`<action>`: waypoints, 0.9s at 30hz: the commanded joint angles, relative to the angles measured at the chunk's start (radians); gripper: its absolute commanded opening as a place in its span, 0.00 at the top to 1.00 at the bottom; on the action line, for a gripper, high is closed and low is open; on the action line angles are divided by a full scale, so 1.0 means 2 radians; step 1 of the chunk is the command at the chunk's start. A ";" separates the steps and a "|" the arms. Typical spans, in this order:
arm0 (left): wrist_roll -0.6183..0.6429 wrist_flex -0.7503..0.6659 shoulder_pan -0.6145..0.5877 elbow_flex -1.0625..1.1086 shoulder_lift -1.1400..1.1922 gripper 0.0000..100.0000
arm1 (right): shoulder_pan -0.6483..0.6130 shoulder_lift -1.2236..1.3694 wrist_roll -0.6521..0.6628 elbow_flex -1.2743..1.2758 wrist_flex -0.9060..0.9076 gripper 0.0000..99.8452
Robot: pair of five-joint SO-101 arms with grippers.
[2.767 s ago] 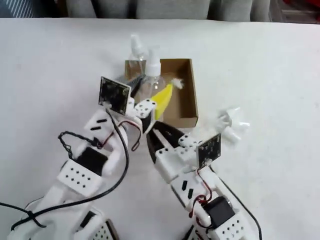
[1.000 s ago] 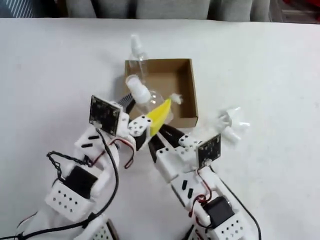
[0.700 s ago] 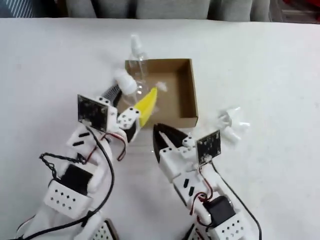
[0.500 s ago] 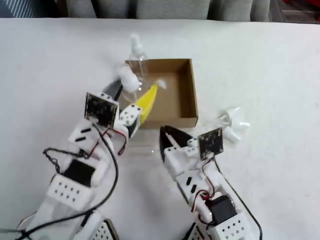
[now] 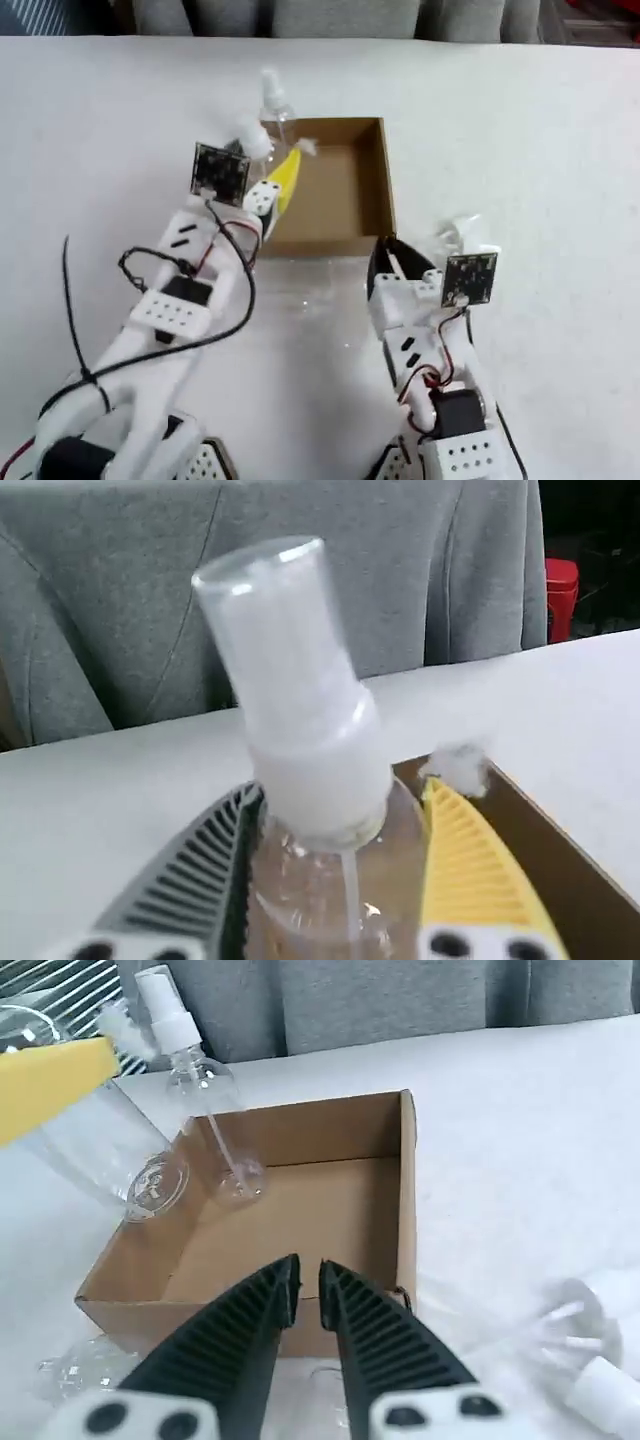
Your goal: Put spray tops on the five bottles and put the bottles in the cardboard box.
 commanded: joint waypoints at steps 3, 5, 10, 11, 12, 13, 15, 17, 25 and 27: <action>-0.005 -0.077 -0.005 -0.038 0.058 0.98 | 0.026 -0.003 0.000 0.011 0.009 0.98; -0.005 -0.078 -0.006 -0.054 0.083 0.98 | 0.029 -0.003 0.000 0.011 0.016 0.98; -0.005 -0.079 -0.010 -0.098 0.153 0.98 | 0.029 -0.003 0.000 0.011 0.019 0.98; -0.005 -0.080 -0.011 -0.106 0.166 0.98 | 0.029 -0.003 0.000 0.011 0.019 0.98; -0.005 -0.081 -0.012 -0.113 0.178 0.98 | 0.029 -0.003 0.000 0.011 0.019 0.98; -0.005 -0.081 -0.015 -0.118 0.190 0.98 | 0.029 -0.003 0.000 0.011 0.019 0.98; -0.005 -0.081 -0.017 -0.130 0.211 0.98 | 0.029 -0.003 0.000 0.011 0.019 0.98; -0.005 -0.081 -0.024 -0.143 0.231 0.98 | 0.029 -0.003 0.000 0.011 0.019 0.98; -0.005 -0.081 -0.033 -0.193 0.300 0.98 | 0.029 -0.003 0.000 0.011 0.019 0.98; -0.005 -0.081 -0.033 -0.206 0.316 0.98 | 0.029 -0.003 0.000 0.011 0.019 0.98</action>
